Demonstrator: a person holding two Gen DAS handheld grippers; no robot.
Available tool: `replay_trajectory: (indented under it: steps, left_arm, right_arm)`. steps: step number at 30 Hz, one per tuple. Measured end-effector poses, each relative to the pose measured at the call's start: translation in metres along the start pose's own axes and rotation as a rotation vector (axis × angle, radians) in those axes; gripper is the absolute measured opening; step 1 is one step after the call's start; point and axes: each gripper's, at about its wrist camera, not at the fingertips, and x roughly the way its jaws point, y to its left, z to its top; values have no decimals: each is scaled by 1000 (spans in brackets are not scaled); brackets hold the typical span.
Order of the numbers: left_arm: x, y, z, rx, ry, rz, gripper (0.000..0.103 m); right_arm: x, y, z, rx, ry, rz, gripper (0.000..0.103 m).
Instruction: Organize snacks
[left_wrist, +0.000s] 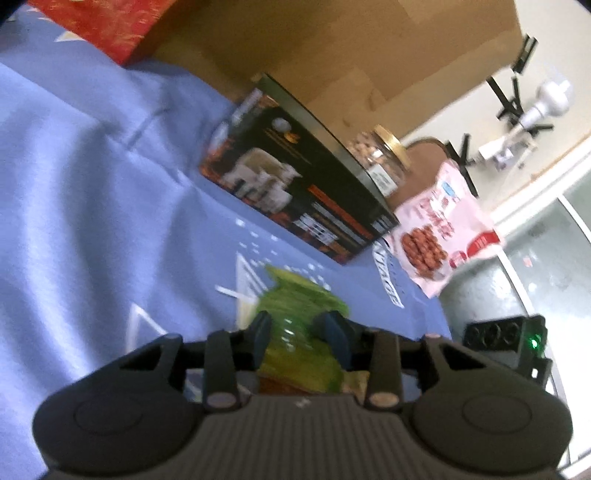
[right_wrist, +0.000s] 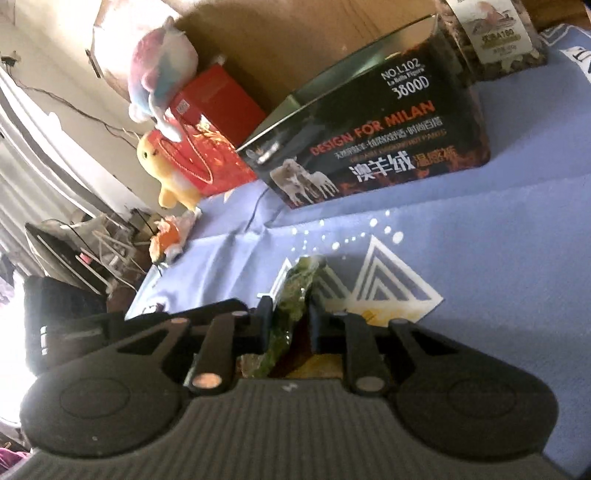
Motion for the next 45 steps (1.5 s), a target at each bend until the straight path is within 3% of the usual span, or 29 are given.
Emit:
replay_trajectory:
  steps: [4, 7, 10, 14, 20, 25, 27, 29, 34, 38, 43, 45]
  left_arm:
    - [-7, 11, 5, -48, -6, -36, 50]
    - [-7, 7, 6, -49, 5, -102, 51]
    - [-8, -2, 7, -36, 12, -165, 45]
    - [-6, -22, 27, 30, -1, -160, 39]
    - [12, -67, 78, 172, -81, -96, 40]
    - [50, -83, 110, 201, -139, 50, 48]
    - [58, -84, 112, 194, -142, 72, 48]
    - [56, -84, 106, 203, -138, 49, 48]
    - [35, -86, 84, 275, -154, 71, 49]
    - [10, -77, 61, 272, -132, 61, 49]
    - [-16, -60, 24, 260, -72, 33, 49]
    - [-21, -56, 12, 254, -54, 35, 49]
  right_arm:
    - [-4, -12, 5, 140, -5, 106, 17]
    - [-4, -16, 8, 229, 1, 182, 15]
    - [-6, -19, 11, 290, -14, 252, 15]
    - [-18, -9, 32, 256, -64, 258, 15]
    - [-28, 20, 85, 101, -210, 170, 15]
    - [-16, 19, 120, -15, -328, -33, 16]
    - [-11, 17, 121, -102, -383, -181, 23]
    - [-8, 15, 118, -143, -385, -259, 49]
    - [-27, 6, 101, -103, -465, -258, 53]
    - [-42, 14, 74, -102, -419, -174, 53]
    - [-54, 29, 25, -163, -195, -37, 53]
    - [-57, 35, 4, -220, -158, -77, 53]
